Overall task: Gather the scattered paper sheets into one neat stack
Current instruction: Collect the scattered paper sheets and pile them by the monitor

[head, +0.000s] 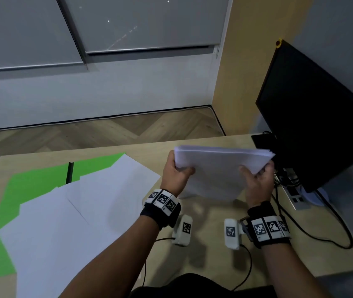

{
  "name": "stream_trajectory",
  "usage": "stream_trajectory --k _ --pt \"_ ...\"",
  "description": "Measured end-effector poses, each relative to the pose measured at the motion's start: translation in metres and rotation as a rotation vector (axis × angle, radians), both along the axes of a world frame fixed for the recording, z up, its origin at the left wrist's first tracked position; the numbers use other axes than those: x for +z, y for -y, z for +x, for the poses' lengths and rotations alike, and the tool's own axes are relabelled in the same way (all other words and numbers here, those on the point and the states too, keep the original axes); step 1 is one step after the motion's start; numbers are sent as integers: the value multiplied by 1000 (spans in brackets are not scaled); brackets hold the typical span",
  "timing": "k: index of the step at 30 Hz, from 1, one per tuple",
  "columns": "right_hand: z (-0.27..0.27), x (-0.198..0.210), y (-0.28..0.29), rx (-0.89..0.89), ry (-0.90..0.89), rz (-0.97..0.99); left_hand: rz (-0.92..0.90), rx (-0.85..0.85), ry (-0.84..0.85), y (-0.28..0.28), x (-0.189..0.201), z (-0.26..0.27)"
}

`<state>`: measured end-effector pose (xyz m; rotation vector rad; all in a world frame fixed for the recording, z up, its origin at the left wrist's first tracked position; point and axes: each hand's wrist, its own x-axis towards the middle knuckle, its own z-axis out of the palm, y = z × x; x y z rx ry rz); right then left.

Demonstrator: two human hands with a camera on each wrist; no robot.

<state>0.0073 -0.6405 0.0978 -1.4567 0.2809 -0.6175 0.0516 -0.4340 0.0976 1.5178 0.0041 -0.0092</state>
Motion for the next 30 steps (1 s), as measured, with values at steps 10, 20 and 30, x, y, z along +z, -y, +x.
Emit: stream_trajectory --k 10,20,30 --pt "-2 7 -7 -34 -28 -22 -28 2 -12 6 -4 -9" --pt "-8 -19 6 33 -262 -105 121 -14 -44 1 -17 -5" --pt "8 -9 -7 -81 -303 -55 -38 2 -97 17 10 -2"
